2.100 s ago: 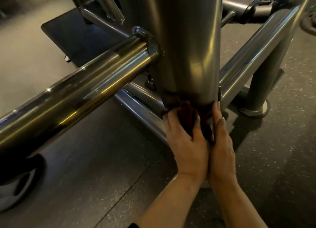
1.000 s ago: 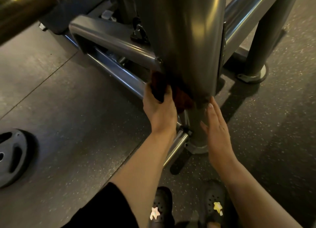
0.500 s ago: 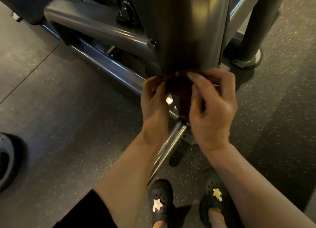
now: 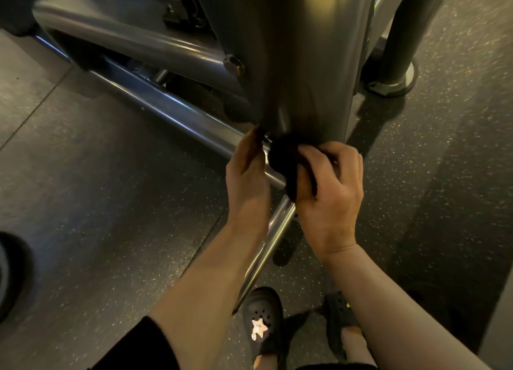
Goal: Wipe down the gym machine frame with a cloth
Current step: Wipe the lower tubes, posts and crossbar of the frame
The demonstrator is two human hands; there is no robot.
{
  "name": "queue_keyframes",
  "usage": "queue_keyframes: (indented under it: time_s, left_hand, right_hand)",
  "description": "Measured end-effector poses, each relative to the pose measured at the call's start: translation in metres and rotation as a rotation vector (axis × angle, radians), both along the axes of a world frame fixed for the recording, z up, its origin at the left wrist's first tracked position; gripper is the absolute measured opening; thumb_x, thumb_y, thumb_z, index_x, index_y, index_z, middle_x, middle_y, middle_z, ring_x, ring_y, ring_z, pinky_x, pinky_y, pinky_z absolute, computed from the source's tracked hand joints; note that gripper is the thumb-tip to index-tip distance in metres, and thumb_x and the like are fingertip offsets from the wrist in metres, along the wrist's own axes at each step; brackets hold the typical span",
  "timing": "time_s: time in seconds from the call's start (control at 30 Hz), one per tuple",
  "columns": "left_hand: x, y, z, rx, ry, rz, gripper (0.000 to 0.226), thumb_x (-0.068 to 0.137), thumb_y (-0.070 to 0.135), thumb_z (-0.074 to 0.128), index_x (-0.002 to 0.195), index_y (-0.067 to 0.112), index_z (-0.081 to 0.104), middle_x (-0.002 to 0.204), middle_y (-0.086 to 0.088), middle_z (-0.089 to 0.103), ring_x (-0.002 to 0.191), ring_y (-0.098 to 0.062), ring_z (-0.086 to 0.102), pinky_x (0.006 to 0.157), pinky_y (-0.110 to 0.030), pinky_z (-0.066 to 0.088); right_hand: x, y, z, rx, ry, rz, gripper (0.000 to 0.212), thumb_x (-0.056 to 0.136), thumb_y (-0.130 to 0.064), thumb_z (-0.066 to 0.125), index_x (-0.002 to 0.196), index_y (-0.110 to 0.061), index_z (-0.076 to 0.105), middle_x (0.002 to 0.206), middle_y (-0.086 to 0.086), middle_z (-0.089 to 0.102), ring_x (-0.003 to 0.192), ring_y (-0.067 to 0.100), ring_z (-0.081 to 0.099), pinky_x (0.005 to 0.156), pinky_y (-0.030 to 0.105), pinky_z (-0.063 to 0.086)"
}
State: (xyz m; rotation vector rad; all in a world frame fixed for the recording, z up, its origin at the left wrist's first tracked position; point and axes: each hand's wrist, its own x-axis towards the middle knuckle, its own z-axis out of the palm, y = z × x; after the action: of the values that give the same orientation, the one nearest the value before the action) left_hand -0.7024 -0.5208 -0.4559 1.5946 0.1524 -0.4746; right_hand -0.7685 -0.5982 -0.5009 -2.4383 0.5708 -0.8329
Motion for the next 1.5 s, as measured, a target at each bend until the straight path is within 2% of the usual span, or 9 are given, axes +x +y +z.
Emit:
queue_keyframes:
  time_s: [0.23,0.33,0.5,0.63,0.77,0.9,1.0,1.23,1.5]
  left_hand:
    - [-0.017,0.007,-0.032,-0.019,0.069,-0.088,0.042,0.100,0.006,0.042,0.108,0.044,0.059,0.102,0.027,0.065,0.100,0.011,0.061,0.081,-0.014,0.050]
    - [-0.026,0.014,-0.046,0.046,0.130,-0.111,0.038,0.101,0.011,0.044,0.109,0.046,0.057,0.114,0.025,0.062,0.116,0.003,0.056,0.101,-0.027,0.046]
    - [-0.030,0.024,-0.058,-0.140,0.383,-0.169,0.037,0.102,0.019,0.042,0.137,0.028,0.050,0.128,0.001,0.062,0.115,-0.015,0.062,0.099,-0.039,0.051]
    - [-0.026,0.023,-0.060,0.077,0.285,0.077,0.034,0.100,0.013,0.048,0.131,0.022,0.055,0.121,0.001,0.063,0.106,-0.013,0.062,0.086,-0.028,0.054]
    - [-0.013,0.002,-0.061,0.028,0.241,0.127,0.034,0.095,0.007,0.055,0.123,0.025,0.059,0.112,0.011,0.064,0.096,0.000,0.060,0.076,-0.015,0.051]
    - [-0.022,-0.012,-0.086,0.067,0.374,0.143,0.037,0.091,0.009,0.061,0.127,0.020,0.060,0.122,0.003,0.065,0.113,-0.013,0.061,0.099,-0.036,0.050]
    - [-0.033,-0.019,-0.089,0.078,0.501,0.061,0.037,0.088,0.010,0.066,0.124,0.016,0.061,0.119,-0.002,0.067,0.112,-0.018,0.063,0.095,-0.034,0.051]
    - [-0.048,-0.024,-0.031,0.030,0.162,0.232,0.037,0.085,0.016,0.070,0.121,0.019,0.062,0.111,0.005,0.069,0.101,-0.006,0.066,0.082,-0.015,0.054]
    - [-0.031,-0.022,0.089,-0.305,-0.131,0.302,0.022,0.084,0.017,0.063,0.106,0.012,0.067,0.098,-0.004,0.074,0.095,-0.017,0.071,0.083,-0.029,0.058]
  right_hand:
    - [-0.001,0.007,-0.045,0.046,0.244,-0.014,0.043,0.078,-0.003,0.073,0.117,-0.012,0.058,0.115,0.016,0.052,0.098,0.030,0.048,0.082,0.035,0.050]
    - [-0.008,0.011,-0.049,0.311,0.326,-0.158,0.036,0.081,-0.002,0.070,0.115,-0.010,0.062,0.120,0.012,0.051,0.108,0.028,0.050,0.091,0.042,0.051]
    - [-0.007,0.028,-0.029,0.515,0.171,0.003,0.031,0.089,-0.004,0.062,0.119,-0.012,0.065,0.117,-0.002,0.059,0.104,0.002,0.055,0.092,0.012,0.045]
    - [-0.008,0.019,-0.029,0.664,0.110,-0.211,0.042,0.090,-0.001,0.055,0.130,-0.013,0.057,0.128,-0.001,0.056,0.120,0.013,0.053,0.103,0.038,0.047]
    - [-0.004,0.001,-0.036,0.849,0.106,-0.217,0.063,0.096,-0.002,0.047,0.153,-0.021,0.028,0.155,-0.002,0.033,0.144,0.013,0.028,0.118,0.043,0.029]
    - [-0.010,-0.003,-0.049,0.893,0.085,-0.169,0.063,0.097,0.001,0.042,0.153,-0.023,0.024,0.157,-0.005,0.030,0.145,0.009,0.024,0.120,0.038,0.025]
    - [-0.014,-0.005,-0.054,0.897,0.096,-0.160,0.064,0.097,-0.004,0.043,0.153,-0.025,0.023,0.158,-0.004,0.029,0.146,0.011,0.024,0.120,0.043,0.025]
    - [-0.020,0.001,0.000,1.054,0.057,-0.062,0.038,0.099,-0.017,0.050,0.137,-0.018,0.051,0.123,-0.007,0.061,0.112,0.000,0.058,0.100,0.027,0.049]
    - [0.012,0.008,0.125,0.808,-0.284,0.103,0.029,0.088,-0.011,0.068,0.116,-0.012,0.064,0.110,-0.004,0.068,0.106,0.005,0.064,0.089,0.021,0.053]
